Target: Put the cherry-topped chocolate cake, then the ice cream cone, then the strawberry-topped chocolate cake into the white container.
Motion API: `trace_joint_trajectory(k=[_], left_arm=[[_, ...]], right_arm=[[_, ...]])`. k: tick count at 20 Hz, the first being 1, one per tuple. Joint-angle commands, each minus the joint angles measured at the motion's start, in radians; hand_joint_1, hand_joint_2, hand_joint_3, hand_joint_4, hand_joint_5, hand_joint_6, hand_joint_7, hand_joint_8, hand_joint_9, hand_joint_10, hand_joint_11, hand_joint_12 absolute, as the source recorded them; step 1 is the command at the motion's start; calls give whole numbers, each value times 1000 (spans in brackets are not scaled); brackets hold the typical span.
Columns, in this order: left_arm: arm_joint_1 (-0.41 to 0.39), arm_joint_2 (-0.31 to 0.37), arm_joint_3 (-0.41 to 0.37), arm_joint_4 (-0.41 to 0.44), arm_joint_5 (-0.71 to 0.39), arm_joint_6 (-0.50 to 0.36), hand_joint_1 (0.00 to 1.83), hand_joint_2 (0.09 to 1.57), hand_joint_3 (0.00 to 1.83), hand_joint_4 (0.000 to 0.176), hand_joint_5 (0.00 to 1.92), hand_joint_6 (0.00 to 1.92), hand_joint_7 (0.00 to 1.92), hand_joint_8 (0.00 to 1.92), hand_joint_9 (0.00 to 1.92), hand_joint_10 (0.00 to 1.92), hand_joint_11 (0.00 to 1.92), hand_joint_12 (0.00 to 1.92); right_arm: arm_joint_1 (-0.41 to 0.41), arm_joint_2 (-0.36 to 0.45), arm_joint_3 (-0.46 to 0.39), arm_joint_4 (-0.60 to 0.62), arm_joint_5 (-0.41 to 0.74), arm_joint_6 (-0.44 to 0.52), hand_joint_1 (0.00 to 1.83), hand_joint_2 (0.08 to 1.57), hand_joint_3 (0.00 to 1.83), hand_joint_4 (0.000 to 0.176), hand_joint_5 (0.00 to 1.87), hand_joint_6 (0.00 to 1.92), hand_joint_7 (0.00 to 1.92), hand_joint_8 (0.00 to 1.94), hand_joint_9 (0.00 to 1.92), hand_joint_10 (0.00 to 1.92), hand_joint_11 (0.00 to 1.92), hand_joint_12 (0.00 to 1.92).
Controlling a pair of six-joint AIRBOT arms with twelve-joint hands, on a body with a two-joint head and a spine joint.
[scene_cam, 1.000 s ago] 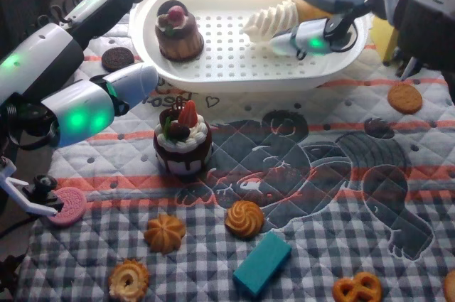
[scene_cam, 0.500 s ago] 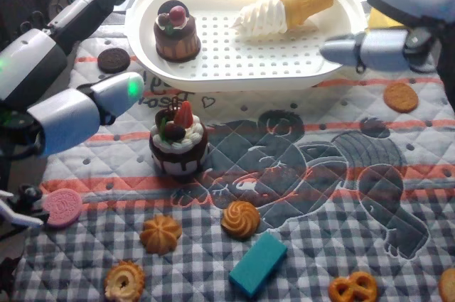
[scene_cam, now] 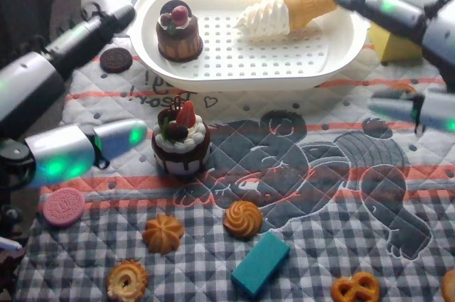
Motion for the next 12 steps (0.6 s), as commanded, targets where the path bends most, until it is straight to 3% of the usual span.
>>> trace_joint_trajectory(k=[1,2,3,4,5,6,7,9,11,12], left_arm=[[-11,7,11,10,-63,-4,680,1143,0,56,0,0,0,0,0,0,0,0],[-17,3,17,15,-35,-4,711,1133,0,49,0,0,0,0,0,0,0,0],[-28,-6,27,22,3,-4,740,1130,0,60,0,0,0,0,0,0,0,0],[-37,-13,36,27,29,-4,791,1104,0,130,0,0,0,0,0,0,24,11],[-55,-25,51,34,78,-4,789,1088,0,132,0,0,0,0,0,0,68,34],[-68,-37,65,39,118,-4,778,1016,76,89,0,0,0,0,0,0,13,223],[-79,-49,76,45,148,-4,762,1027,41,89,0,0,0,0,0,0,2,93],[-108,-86,110,49,217,-4,844,1039,24,80,0,0,0,0,0,0,0,3],[-142,-124,142,59,269,-4,880,1034,16,101,0,0,0,0,0,0,0,0],[-161,-145,160,65,301,-3,866,1031,13,93,0,0,0,0,0,0,0,0]], right_arm=[[-7,11,-8,-8,145,9,588,1198,2,20,0,0,0,0,65,26,0,640],[-28,19,-15,-8,156,16,574,1213,4,23,0,0,0,0,72,28,0,711],[-57,27,-23,-8,175,28,580,1216,4,9,0,0,0,0,80,31,0,721],[-76,31,-25,-8,193,42,589,1215,3,0,0,0,0,0,75,29,0,728],[-109,35,-25,-7,215,69,628,1208,0,0,0,0,0,0,36,12,0,560],[-127,38,-27,-7,230,84,642,1197,0,7,0,0,0,0,6,2,0,302],[-139,40,-31,-5,239,86,664,1201,0,0,0,0,0,0,0,0,0,109],[-165,50,-46,-3,263,89,681,1203,1,0,0,0,0,0,0,0,0,13],[-202,68,-66,1,304,89,670,1206,2,0,0,0,0,0,0,0,0,0],[-222,77,-75,5,328,90,687,1216,6,0,0,0,0,0,0,0,0,0]])
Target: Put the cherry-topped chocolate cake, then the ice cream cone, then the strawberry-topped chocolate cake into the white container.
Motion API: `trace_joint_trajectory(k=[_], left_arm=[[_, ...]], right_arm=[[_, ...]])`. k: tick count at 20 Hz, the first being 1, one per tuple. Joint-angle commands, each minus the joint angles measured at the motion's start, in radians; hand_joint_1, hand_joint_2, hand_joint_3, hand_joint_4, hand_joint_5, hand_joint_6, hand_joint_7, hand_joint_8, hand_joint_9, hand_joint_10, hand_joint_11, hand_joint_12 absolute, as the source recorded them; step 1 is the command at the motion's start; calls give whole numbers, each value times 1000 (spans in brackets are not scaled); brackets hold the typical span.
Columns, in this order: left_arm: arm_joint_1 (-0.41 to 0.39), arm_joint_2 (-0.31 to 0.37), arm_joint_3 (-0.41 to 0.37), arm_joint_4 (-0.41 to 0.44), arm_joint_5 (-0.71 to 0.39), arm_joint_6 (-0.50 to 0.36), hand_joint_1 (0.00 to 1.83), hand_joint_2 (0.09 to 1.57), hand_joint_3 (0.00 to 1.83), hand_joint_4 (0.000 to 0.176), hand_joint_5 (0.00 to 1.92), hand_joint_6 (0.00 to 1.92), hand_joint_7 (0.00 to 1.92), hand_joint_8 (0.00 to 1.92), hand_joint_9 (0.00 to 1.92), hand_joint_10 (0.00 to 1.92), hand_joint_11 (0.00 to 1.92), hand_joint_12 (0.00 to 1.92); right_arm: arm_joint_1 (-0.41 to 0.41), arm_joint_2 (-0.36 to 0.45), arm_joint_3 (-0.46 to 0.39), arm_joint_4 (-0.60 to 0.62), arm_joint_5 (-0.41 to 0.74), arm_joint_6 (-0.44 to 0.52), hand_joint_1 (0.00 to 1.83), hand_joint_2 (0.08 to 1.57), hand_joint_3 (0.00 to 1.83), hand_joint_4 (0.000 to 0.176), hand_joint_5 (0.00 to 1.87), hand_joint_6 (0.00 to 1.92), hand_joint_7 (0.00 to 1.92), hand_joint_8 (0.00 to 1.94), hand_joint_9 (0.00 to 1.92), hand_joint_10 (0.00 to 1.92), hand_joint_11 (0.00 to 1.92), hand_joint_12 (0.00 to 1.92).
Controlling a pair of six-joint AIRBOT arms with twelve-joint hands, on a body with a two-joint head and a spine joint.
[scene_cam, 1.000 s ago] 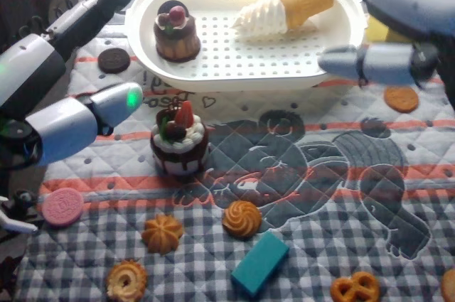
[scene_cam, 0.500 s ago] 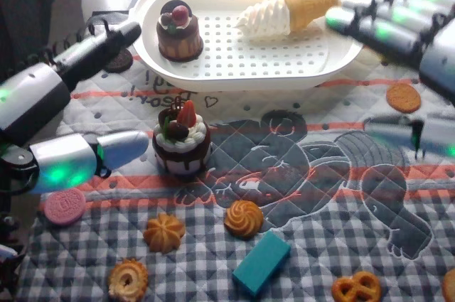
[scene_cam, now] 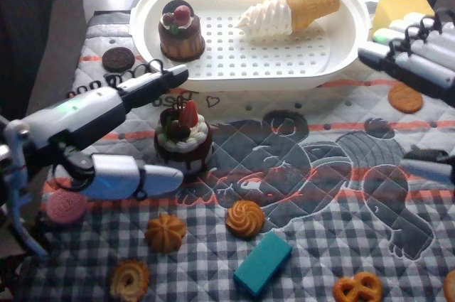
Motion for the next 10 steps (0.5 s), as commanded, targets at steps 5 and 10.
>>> trace_joint_trajectory(k=[5,10], left_arm=[[-46,-56,42,15,-36,23,831,1063,21,84,1,0,0,0,0,0,12,6],[-48,-71,57,-17,-30,47,1267,1231,19,0,379,1078,577,1504,419,1827,525,1919]], right_arm=[[-22,17,-3,39,173,5,685,1248,0,0,0,0,0,0,0,0,0,392],[-35,15,-2,53,180,5,646,1254,0,0,0,0,0,0,0,0,0,650]])
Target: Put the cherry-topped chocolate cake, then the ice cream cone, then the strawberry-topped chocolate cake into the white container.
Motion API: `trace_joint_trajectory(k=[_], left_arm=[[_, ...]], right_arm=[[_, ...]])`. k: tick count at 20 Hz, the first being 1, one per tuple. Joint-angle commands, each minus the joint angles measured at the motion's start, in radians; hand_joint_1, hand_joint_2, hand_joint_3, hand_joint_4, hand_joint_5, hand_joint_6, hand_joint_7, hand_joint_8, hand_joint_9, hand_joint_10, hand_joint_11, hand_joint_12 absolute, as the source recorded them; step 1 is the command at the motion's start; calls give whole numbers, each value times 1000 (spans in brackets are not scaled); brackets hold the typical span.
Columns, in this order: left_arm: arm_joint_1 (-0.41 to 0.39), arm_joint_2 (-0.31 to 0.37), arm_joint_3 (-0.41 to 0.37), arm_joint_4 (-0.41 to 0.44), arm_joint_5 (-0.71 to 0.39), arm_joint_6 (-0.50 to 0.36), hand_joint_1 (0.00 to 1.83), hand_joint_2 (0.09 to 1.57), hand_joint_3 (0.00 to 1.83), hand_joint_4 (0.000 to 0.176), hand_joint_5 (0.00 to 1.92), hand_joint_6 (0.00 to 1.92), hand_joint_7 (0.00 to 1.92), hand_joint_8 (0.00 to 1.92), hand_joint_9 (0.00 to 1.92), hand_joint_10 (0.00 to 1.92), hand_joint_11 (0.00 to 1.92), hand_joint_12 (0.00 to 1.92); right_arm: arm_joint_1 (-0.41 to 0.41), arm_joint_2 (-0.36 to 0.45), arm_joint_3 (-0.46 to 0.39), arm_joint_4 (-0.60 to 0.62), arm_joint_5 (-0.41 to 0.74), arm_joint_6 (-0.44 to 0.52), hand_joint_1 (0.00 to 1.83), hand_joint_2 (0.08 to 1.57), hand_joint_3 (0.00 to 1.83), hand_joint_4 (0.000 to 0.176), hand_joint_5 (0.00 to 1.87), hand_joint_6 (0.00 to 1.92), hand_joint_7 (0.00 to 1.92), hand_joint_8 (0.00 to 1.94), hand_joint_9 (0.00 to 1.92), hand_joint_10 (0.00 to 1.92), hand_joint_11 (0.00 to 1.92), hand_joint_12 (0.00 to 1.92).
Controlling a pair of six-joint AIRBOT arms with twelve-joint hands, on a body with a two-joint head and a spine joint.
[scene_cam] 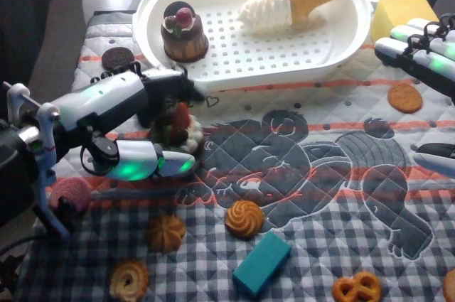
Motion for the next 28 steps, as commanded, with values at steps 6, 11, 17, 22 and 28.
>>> trace_joint_trajectory(k=[6,11,17,22,28], left_arm=[[5,46,-56,40,-152,-1,1092,1360,6,0,590,1479,508,1839,509,1921,702,1921],[5,87,-98,67,-221,-1,1094,1338,0,0,533,1574,633,1629,505,1759,536,1921],[-40,114,-112,87,-280,4,1135,1337,6,0,542,1516,581,1694,484,1830,547,1921],[-220,14,7,34,-141,79,1117,1351,11,0,519,1545,586,1747,497,1879,584,1921],[-319,-101,158,-51,-21,90,1223,1341,3,0,318,1538,544,1700,343,1892,415,1921]], right_arm=[[-6,2,2,19,132,3,742,1282,6,0,0,0,0,0,0,0,0,691],[-11,1,2,22,139,4,652,1292,4,0,0,0,0,0,10,14,0,826],[-12,1,2,26,143,4,652,1299,3,0,0,0,0,0,17,37,0,948],[-13,-3,3,27,143,4,622,1299,0,0,0,0,0,0,9,28,0,890],[-13,-11,8,27,143,4,655,1313,4,0,0,0,0,0,2,7,0,806]])
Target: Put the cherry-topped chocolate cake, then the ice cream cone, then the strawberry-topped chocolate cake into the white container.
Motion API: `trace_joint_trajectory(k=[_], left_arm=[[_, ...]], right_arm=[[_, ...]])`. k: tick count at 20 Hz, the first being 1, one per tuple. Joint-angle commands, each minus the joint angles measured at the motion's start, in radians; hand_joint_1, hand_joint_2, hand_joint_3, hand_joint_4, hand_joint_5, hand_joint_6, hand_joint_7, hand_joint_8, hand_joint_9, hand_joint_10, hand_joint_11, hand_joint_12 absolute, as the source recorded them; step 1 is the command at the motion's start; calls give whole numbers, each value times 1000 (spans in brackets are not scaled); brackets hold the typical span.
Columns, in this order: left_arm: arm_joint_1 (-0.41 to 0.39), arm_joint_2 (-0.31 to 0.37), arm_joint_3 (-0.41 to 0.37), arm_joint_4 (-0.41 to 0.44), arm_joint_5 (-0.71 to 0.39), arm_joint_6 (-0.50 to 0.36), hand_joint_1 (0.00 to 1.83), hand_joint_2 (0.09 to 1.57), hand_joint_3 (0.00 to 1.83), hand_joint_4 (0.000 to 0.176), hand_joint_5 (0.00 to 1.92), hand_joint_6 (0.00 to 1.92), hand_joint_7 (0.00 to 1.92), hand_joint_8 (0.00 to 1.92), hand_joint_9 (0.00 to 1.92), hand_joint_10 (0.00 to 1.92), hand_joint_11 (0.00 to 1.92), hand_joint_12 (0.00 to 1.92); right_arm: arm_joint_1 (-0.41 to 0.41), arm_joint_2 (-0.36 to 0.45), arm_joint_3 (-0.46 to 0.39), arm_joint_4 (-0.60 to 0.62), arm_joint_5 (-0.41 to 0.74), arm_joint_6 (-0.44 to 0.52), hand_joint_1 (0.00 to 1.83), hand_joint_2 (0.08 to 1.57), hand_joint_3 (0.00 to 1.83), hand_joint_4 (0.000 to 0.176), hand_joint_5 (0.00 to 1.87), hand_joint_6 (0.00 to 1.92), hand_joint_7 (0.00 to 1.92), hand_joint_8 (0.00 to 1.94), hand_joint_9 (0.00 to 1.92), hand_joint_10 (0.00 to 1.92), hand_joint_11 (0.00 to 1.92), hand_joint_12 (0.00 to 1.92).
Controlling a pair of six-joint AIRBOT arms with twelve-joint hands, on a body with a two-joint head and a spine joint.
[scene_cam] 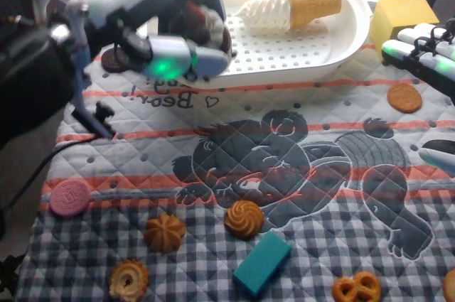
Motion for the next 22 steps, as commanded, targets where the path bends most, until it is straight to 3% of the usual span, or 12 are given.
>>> trace_joint_trajectory(k=[1,4,5,8,12,13,14,15,16,20,21,22], left_arm=[[-27,-17,20,4,-84,-6,1262,1326,0,0,277,1494,566,1659,369,1845,416,1921],[-68,-86,94,-60,-17,53,1257,1363,11,0,471,1630,448,1747,568,1796,381,1921],[-78,-110,123,-78,9,64,1282,1304,0,0,316,1350,597,1601,368,1637,221,1921],[-93,-180,205,-147,75,110,1267,1315,1,0,265,1299,575,1621,280,1573,150,1921],[-103,-232,245,-291,116,315,1060,1202,0,24,6,1097,50,1174,99,1375,4,1914],[-102,-236,247,-294,119,322,918,1154,0,105,0,656,9,554,19,702,0,1587],[-102,-237,247,-294,123,322,866,1136,0,139,6,406,1,172,3,226,0,1052],[-101,-238,247,-293,123,322,832,1100,0,156,6,183,0,34,0,44,0,338],[-100,-238,246,-293,121,322,783,1088,0,167,5,117,0,6,0,8,0,67],[-92,-219,215,-280,95,321,794,1091,0,176,0,29,0,0,0,0,0,0],[-87,-198,186,-255,70,313,669,1120,0,153,0,0,0,0,32,43,0,358],[-83,-180,165,-234,53,301,669,1120,0,153,0,0,0,0,32,43,0,358]], right_arm=[[6,1,4,-2,128,4,646,1317,4,0,0,0,0,0,0,1,0,717],[4,-4,6,-2,127,5,672,1318,1,0,0,0,0,0,0,0,0,517],[3,-4,7,-2,127,5,681,1318,0,0,0,0,0,0,0,0,0,688],[3,-4,11,-1,127,5,687,1329,3,0,0,0,0,0,0,0,0,873],[3,-5,12,1,127,7,659,1339,6,0,0,0,0,0,0,0,0,971],[2,-6,13,4,127,7,641,1347,9,0,0,0,0,0,0,0,0,984],[2,-8,13,4,127,7,632,1351,7,0,0,0,0,0,0,0,0,1054],[2,-8,13,4,127,7,636,1354,6,0,0,0,0,0,5,3,0,1119],[2,-8,13,4,127,7,637,1355,5,0,0,0,0,0,2,2,0,1134],[0,-8,13,7,128,7,633,1358,4,0,0,0,0,0,3,8,0,1193],[0,-8,12,7,128,7,651,1365,7,0,0,0,0,0,2,10,0,1190],[0,-8,12,7,128,7,651,1365,7,0,0,0,0,0,2,10,0,1190]])
